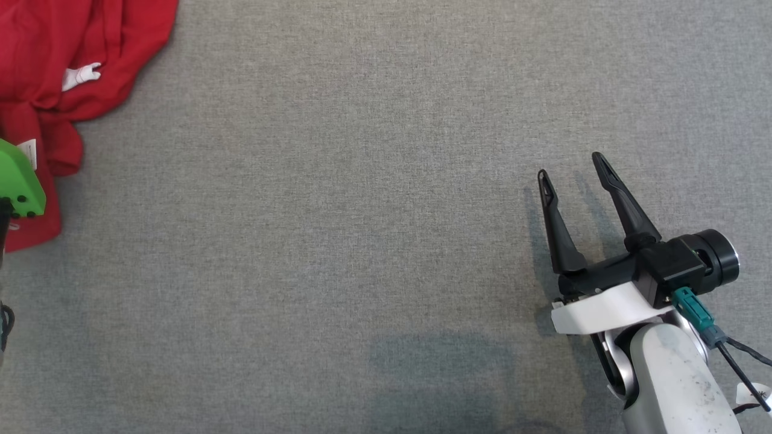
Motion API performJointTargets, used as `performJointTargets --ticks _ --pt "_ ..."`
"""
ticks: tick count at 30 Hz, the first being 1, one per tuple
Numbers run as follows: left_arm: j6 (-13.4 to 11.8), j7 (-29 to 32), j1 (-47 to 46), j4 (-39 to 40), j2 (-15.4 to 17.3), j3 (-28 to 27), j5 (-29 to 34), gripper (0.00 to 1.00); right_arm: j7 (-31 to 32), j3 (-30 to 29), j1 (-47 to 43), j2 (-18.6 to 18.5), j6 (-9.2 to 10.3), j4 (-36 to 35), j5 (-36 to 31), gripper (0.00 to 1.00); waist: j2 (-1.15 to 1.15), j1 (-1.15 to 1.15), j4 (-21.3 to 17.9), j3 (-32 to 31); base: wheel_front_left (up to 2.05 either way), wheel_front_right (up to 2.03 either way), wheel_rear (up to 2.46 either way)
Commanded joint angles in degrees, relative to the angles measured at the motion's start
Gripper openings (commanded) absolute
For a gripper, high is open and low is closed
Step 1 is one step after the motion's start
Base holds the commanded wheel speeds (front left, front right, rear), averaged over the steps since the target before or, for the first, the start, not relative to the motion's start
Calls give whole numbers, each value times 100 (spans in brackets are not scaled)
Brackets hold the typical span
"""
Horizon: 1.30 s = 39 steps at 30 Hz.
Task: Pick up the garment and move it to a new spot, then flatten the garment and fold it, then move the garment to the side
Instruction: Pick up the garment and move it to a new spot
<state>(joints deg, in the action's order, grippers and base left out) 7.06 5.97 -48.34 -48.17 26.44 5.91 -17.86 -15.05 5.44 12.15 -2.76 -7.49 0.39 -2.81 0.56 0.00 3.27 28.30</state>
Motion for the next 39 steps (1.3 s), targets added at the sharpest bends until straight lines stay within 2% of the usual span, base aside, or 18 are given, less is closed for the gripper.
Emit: performJointTargets --ticks 1,13,22,31,39 --pt "-17 -44 -109 35 73 28 6 0 -18 -14 -4 -22 -1 19 26 100 -56 0 33 -68 0 0 0" --pt "-49 -35 -302 430 419 118 107 0 -18 -16 -130 -23 -1 107 139 100 -56 0 136 -492 0 0 0" --pt "-29 47 -428 928 557 361 262 0 -18 -3 -192 -23 -1 189 293 100 -56 0 74 -895 0 0 0" --pt "32 240 -778 1805 666 943 423 0 -17 -47 -362 -22 -1 263 521 100 -56 0 -271 -1511 0 0 0" --pt "38 309 -960 2484 515 1522 279 0 -17 -213 -564 -22 -1 302 628 100 -56 0 -655 -1949 0 0 0"
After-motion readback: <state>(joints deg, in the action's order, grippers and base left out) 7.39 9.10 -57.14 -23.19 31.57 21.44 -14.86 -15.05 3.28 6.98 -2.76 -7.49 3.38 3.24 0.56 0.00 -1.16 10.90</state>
